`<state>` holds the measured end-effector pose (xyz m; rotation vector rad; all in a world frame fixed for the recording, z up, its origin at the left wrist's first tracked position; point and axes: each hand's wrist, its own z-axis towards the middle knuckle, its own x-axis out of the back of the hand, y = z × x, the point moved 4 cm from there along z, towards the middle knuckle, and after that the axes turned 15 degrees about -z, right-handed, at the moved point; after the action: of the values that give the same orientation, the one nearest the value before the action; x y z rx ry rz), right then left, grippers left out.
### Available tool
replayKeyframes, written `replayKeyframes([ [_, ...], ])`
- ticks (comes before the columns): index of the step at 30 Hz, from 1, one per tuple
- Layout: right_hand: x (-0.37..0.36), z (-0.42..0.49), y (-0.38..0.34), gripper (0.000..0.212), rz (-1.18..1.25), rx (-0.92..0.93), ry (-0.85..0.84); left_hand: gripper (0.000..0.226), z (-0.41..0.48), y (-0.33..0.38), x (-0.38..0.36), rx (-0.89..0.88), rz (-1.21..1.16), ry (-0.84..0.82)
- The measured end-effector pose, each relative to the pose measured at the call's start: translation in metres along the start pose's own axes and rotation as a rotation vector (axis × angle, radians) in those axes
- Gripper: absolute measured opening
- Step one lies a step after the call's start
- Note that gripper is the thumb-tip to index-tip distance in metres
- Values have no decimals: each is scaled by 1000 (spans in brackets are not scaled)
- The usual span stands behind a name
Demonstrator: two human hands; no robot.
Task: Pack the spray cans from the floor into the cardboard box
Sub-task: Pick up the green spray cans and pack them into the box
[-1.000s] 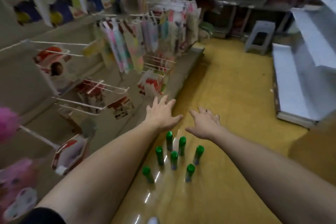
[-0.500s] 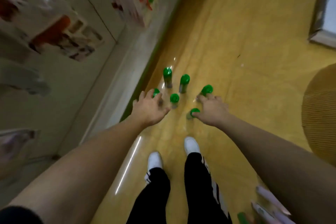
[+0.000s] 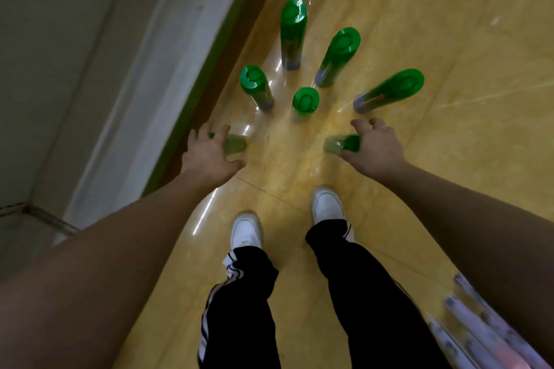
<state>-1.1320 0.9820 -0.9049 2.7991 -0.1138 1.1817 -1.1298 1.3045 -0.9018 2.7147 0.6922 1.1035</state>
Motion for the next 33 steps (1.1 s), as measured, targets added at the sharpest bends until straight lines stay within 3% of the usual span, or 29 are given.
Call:
replayKeyframes([
  [4,-39,23,-4,77,94,-25,-7,94,27,-15,-22,16,-106,84],
  [8,-54,31,-6,60,126,-60,165,78,42,-28,-27,-3,-100,134],
  [12,-54,34,-7,47,134,-59,225,47,52,-34,-23,-80,-111,144],
  [18,-17,-2,-1,51,187,-104,232,44,15,0,-4,-218,-30,95],
  [25,101,-100,20,54,180,-2,177,51,-82,95,88,-365,95,-14],
  [33,341,-267,51,53,45,75,171,44,-251,242,262,-560,202,31],
])
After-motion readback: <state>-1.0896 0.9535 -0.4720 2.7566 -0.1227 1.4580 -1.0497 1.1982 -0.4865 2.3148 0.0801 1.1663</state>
